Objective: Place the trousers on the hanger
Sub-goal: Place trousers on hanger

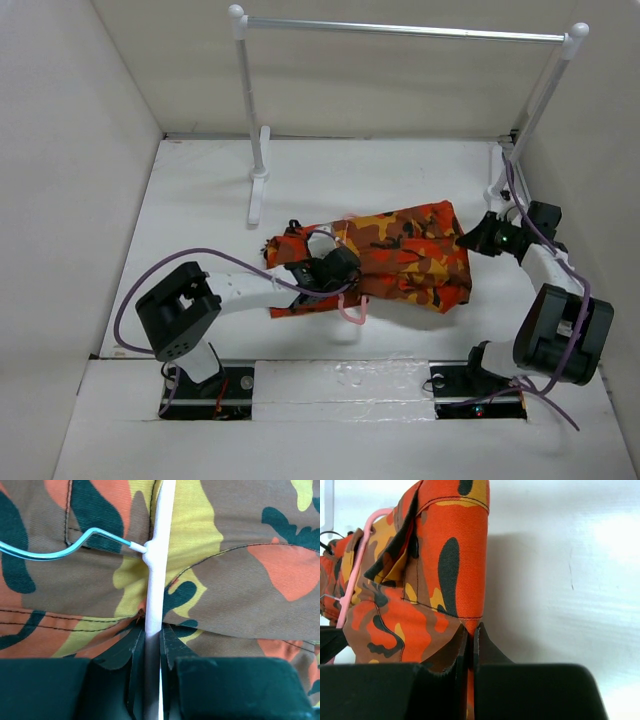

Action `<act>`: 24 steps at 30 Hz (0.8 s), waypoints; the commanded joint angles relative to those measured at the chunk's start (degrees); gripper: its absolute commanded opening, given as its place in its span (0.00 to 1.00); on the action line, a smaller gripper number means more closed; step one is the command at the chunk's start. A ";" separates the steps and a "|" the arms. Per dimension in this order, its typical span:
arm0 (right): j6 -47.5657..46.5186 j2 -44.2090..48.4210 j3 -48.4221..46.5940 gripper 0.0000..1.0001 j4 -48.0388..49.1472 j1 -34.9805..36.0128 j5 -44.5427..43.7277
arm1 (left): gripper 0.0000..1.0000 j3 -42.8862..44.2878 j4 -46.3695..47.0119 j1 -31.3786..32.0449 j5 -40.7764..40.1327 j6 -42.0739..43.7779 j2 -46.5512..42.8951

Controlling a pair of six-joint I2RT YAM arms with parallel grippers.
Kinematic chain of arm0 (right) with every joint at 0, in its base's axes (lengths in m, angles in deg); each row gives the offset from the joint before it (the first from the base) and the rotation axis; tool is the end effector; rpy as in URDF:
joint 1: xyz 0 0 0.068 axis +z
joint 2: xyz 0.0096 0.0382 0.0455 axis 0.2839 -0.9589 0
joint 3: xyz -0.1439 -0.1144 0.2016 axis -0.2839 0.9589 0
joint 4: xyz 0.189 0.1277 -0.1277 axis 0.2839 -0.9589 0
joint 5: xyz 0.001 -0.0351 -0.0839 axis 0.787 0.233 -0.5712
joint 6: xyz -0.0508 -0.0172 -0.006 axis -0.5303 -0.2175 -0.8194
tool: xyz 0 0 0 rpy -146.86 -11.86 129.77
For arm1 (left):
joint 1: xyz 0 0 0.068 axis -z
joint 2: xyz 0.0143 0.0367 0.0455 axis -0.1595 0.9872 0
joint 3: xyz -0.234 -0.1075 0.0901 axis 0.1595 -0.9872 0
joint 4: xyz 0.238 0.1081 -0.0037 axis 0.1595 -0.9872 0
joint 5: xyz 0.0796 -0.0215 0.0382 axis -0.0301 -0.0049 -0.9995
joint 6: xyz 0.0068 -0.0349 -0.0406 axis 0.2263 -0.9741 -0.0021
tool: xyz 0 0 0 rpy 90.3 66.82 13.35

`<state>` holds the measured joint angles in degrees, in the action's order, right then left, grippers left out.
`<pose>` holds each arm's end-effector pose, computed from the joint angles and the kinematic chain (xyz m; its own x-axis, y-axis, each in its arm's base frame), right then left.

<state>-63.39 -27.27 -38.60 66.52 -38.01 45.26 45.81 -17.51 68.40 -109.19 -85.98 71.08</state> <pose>0.2578 -0.0762 0.2148 -0.6823 0.2807 -0.6750 -0.1414 0.8552 0.4986 0.1794 -0.2740 0.1916 -0.7400 -0.3306 -0.5857 -0.0008 0.8713 -0.4908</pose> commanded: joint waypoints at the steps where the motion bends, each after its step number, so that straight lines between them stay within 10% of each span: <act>1: -4.70 1.12 -1.94 0.00 3.94 -5.11 -8.09 | 0.00 -4.24 -11.26 -2.88 -5.48 -1.26 -0.60; 12: -7.61 -0.03 2.55 0.02 2.20 -0.81 -11.17 | 0.00 9.46 -8.87 1.06 -2.22 1.11 5.90; 16: -9.36 4.62 -1.14 0.59 -3.96 1.82 -13.54 | 0.00 13.06 -9.57 3.61 -5.03 1.99 6.16; 18: -9.63 8.40 -3.43 0.66 -7.21 5.33 -14.07 | 0.00 13.86 -9.31 4.40 -5.65 2.17 5.20; 21: -6.40 17.24 -3.00 0.67 -8.54 13.57 -16.35 | 0.00 15.26 -8.61 6.69 -7.93 3.22 2.31; 24: -2.44 21.50 0.07 0.42 -4.34 21.48 -11.38 | 0.00 15.09 -7.03 7.22 -8.02 4.28 1.25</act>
<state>-69.61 -10.31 -39.76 60.49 -23.08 30.86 58.40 -24.22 74.78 -113.45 -83.14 77.23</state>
